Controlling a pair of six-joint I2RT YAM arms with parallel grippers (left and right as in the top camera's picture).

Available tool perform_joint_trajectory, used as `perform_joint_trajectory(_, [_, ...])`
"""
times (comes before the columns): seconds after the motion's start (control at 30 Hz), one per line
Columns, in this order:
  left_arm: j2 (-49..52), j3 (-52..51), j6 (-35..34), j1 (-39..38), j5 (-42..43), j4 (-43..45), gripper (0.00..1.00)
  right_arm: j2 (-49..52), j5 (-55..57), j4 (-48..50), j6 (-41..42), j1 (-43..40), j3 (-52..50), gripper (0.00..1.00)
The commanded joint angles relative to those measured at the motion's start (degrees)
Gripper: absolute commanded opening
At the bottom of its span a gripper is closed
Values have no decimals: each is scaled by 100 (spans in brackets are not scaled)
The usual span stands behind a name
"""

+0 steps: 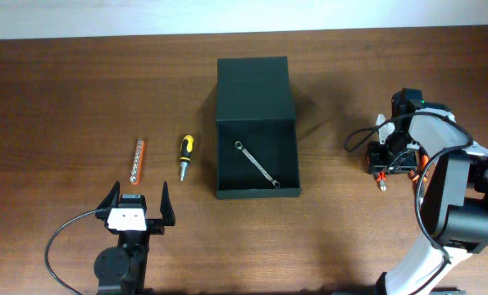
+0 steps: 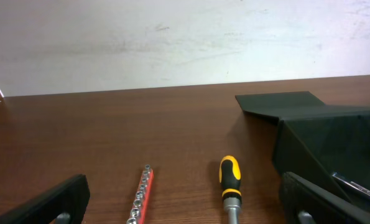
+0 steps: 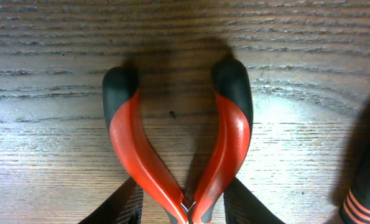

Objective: Pack container
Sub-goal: 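Close the right gripper on the red pliers' joint and lift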

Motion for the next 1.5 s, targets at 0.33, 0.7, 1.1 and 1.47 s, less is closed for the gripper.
perform_joint_trajectory(0.33, [-33,-39,-52,24,-42,-2,99,94,-59,0,-11,-11,-52,34])
perform_joint_trajectory(0.7, [-33,-39,-52,24,-42,-2,99,94,-61,-7,-9,-11,-52,29])
perform_joint_trajectory(1.1, [-33,-39,-52,24,-42,-2,99,94,-59,-7,-11,-11,-52,23])
perform_joint_trajectory(1.47, [-33,-39,-52,24,-42,-2,99,94,-59,2,94,-11,-52,20])
